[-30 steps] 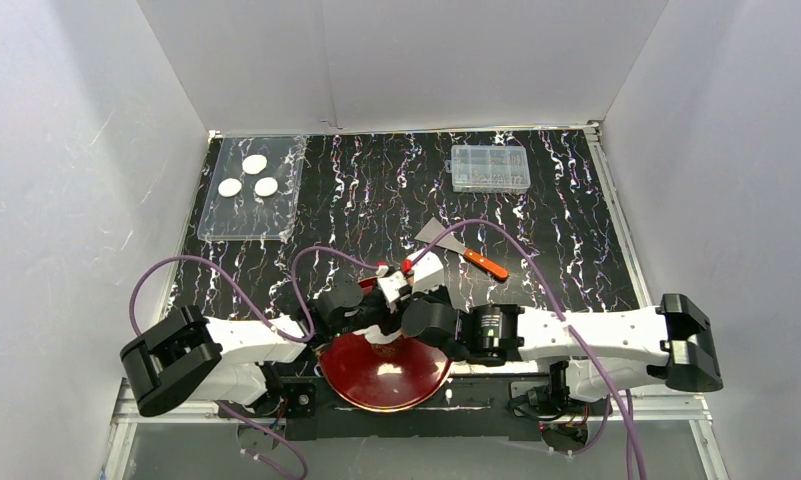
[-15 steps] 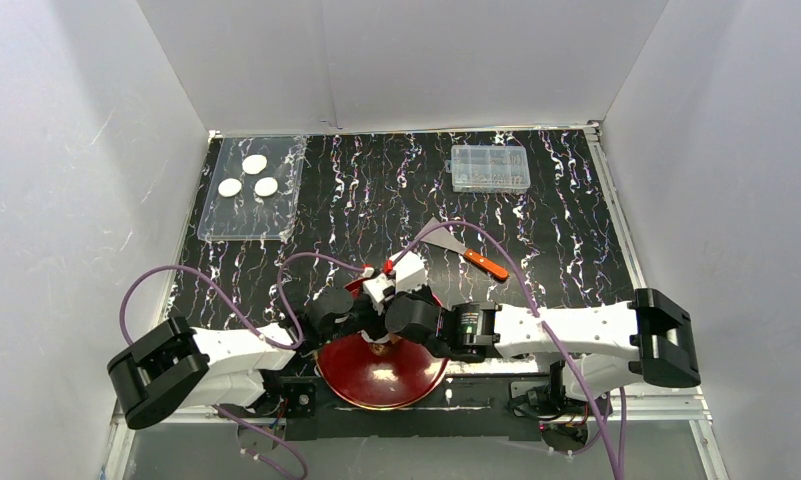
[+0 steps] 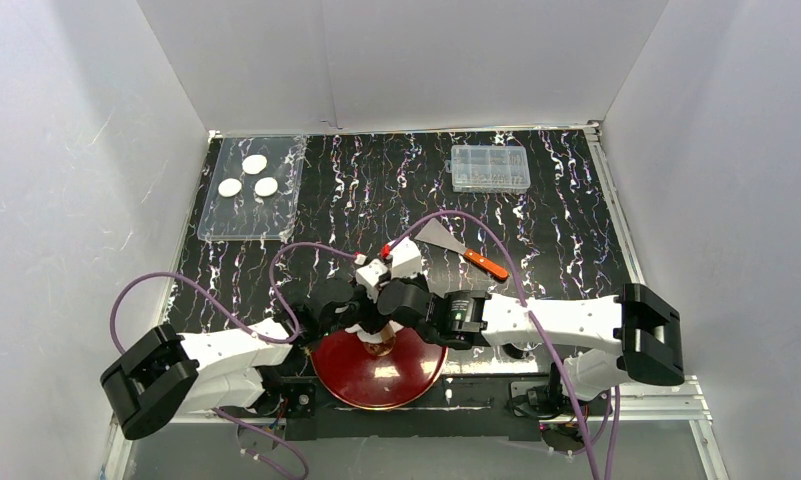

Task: Roll out the dumpling wrappers from the dough
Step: Flatten out the dough on the work surface.

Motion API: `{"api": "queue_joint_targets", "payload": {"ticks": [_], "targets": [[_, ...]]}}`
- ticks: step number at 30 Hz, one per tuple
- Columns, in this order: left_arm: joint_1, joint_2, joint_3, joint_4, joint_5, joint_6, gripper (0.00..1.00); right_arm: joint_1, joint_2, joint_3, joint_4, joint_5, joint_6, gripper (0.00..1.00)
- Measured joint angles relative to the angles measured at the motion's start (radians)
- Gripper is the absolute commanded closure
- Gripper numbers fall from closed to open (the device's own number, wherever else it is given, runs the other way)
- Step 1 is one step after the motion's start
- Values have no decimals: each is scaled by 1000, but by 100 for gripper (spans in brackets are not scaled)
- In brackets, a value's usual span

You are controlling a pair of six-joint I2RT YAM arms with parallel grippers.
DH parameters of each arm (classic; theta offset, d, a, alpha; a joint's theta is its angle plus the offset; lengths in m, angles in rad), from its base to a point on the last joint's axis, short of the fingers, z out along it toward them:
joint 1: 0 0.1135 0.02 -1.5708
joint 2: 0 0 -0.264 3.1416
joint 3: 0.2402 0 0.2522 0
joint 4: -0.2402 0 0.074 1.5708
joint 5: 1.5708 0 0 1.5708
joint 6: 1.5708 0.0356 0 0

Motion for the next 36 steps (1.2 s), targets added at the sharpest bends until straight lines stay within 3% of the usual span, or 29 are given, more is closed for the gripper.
{"api": "queue_joint_targets", "payload": {"ticks": [9,16,26,36], "targets": [[16,-41,6,-54,-10,-8,100,-3,18,10,25,1,2,99],[28,-65,6,-78,-17,70,100,-3,14,13,32,-7,-2,99],[40,-230,6,-220,-31,121,100,3,7,56,38,-67,-54,99],[38,-179,-3,-213,-49,65,100,-7,38,59,31,-73,-48,99]]}}
